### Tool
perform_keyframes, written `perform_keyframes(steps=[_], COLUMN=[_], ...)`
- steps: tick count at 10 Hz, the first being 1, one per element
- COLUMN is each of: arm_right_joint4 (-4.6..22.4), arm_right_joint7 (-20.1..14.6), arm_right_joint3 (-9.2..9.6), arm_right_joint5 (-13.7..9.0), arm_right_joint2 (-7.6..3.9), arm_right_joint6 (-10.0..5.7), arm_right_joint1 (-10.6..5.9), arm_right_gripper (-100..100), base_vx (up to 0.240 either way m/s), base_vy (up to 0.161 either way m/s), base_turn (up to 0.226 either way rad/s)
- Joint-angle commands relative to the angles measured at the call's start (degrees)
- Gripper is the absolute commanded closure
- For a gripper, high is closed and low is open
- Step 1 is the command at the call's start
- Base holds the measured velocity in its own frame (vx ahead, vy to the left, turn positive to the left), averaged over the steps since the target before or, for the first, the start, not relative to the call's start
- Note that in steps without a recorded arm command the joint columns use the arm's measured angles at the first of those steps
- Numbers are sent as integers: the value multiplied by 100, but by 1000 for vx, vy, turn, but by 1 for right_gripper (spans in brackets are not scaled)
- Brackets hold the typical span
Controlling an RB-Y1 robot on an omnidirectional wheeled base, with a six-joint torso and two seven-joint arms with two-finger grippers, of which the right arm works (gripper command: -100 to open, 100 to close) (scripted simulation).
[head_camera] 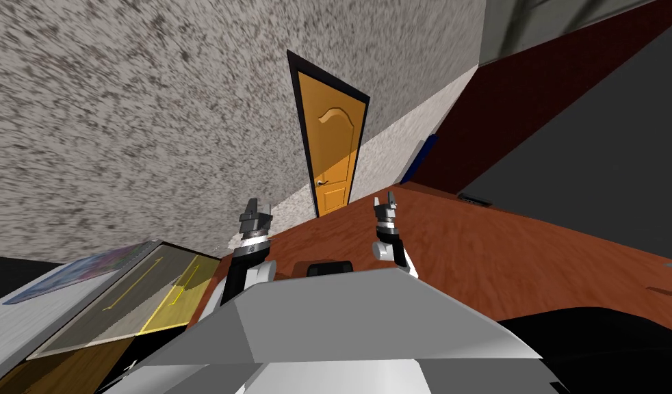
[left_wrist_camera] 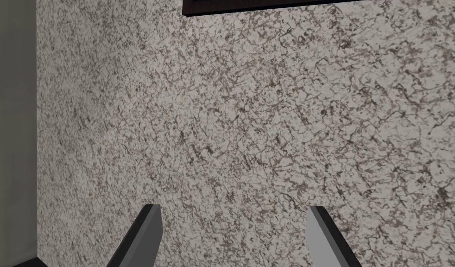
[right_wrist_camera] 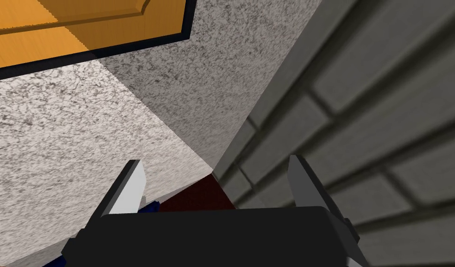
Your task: Pull the door open
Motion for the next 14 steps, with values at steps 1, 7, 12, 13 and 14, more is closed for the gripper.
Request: perform_keyframes(steps=[1,7,12,13,14], arm_right_joint4=[227,1257,2010,2144,2208], arm_right_joint7=[-11,-44,-68,-74,-74], arm_right_joint3=[-5,28,53,59,59], arm_right_joint5=[0,20,35,39,39], arm_right_joint2=[-45,-202,-309,-335,-335], arm_right_joint6=[-14,-179,-299,-331,-331], arm_right_joint1=[-124,-579,-912,-999,-999], arm_right_gripper=[-100,-100,-100,-100,-100], base_vx=[95,94,85,66,57], base_vy=[15,13,7,17,11], base_turn=[73,90,75,92,38])
